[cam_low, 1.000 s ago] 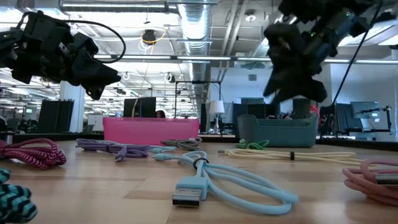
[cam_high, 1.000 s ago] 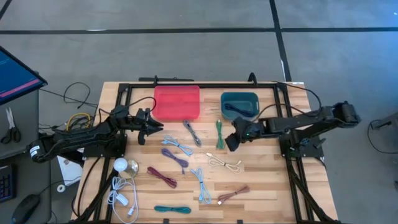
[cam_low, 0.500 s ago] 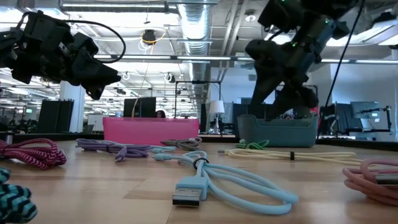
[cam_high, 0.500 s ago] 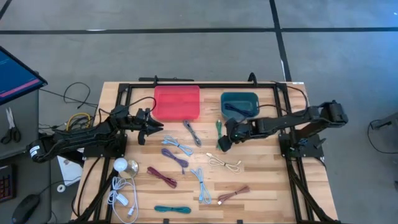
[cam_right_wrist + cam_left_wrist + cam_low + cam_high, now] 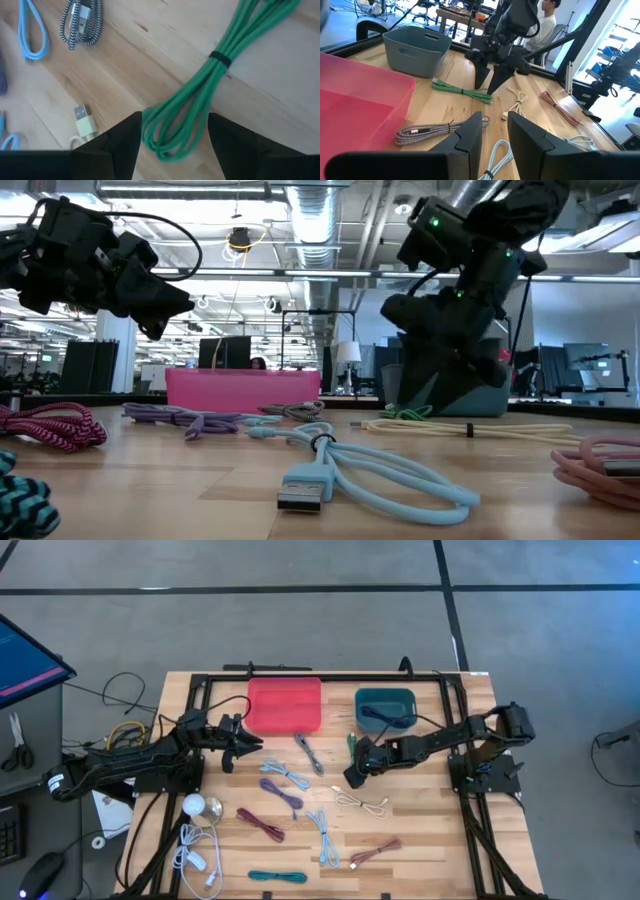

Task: Pick & Place USB Port
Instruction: Put the green charger cable into the red bin

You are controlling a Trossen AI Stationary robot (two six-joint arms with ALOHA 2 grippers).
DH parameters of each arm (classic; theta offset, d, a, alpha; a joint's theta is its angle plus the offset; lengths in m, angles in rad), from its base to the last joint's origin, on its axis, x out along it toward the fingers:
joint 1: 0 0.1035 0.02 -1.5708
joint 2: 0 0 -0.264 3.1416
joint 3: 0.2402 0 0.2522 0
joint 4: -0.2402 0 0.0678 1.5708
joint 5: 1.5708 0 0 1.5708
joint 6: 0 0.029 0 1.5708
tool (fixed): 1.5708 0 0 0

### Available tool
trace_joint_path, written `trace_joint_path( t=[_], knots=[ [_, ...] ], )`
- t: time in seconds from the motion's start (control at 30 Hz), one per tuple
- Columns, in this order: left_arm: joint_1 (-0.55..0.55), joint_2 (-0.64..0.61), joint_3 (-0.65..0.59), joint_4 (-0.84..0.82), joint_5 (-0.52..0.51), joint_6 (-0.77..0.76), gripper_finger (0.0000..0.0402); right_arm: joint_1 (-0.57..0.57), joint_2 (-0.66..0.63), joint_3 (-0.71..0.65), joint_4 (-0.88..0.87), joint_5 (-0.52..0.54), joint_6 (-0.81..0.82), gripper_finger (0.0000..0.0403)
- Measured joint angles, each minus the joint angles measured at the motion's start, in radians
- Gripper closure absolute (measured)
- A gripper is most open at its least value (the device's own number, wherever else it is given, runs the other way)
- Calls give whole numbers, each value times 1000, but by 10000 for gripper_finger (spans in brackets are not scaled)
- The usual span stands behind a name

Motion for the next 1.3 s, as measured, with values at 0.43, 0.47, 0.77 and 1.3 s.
trace_joint_path(
  t=[0.43,0.47,0.77,1.3],
  knots=[
    [0,0,0,0,0,0,309,2,42,2,12,36,-16,265],
    [0,0,0,0,0,0,309,2,42,1,12,39,-24,281],
    [0,0,0,0,0,0,309,1,42,0,19,34,-122,393],
    [0,0,0,14,-36,-8,309,37,-200,-2,96,133,-509,402]
  ],
)
